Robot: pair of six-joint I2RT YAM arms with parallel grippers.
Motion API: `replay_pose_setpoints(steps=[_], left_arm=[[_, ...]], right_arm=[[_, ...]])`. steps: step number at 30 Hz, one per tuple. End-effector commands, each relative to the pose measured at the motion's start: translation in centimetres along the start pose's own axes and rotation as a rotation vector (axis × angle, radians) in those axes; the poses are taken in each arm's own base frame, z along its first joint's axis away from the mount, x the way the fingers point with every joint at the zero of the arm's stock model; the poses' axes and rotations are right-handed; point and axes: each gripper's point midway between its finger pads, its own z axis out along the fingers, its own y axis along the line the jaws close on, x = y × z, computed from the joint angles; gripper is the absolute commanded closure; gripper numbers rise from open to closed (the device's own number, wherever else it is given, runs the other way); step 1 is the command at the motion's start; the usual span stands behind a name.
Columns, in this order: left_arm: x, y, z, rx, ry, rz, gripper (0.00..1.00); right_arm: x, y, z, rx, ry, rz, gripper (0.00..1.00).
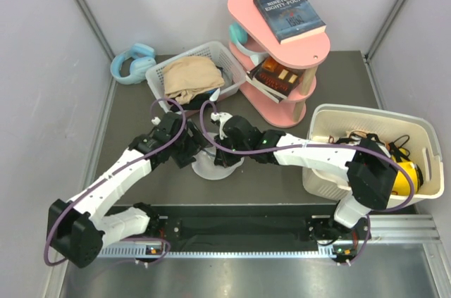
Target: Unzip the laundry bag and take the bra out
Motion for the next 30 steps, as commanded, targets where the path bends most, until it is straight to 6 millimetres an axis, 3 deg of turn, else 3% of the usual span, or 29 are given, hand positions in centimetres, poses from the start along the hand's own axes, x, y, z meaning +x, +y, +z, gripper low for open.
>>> replay_pose_setpoints(steps=[1,4,8,9,12,15,24,30], left_arm=[[-1.1,-3.1,0.6,0.121,-0.037,-0.046,0.2],[-1.3,-3.4,1.3,0.124,-0.041,-0.046,0.26],[-1.0,-3.1,2.5,0.105,-0.023,-0.047,0.5],[-1.0,-3.2,2.5,0.109,-0.022,-0.049,0.63],[-1.1,-3.0,2.8,0.104,-0.027,-0.052,0.85],[-1.2,-2.5,2.9,0.093,-0.035,-0.064,1.0],[-2.9,-2.1,2.4,0.12,-0.053,-0.075,1.0],[-2.9,-3.8,2.9,0.199,0.001,0.006,1.0]], right_arm=[[-1.6,1.7,-0.6,-0.053,-0.051,-0.028,1.0],[-1.5,2.0,-0.7,-0.066,-0.048,-0.034,1.0],[-1.1,2.1,-0.9,-0.074,-0.043,-0.039,1.0],[-0.9,2.0,-1.0,-0.069,-0.032,-0.038,1.0],[-0.3,1.4,-1.4,-0.05,-0.023,-0.036,1.0],[-0.1,0.6,-1.8,-0.03,-0.028,-0.024,1.0],[1.2,-3.5,-2.9,0.027,-0.016,0.052,1.0],[0.7,-4.6,-4.0,0.038,-0.056,0.061,1.0]])
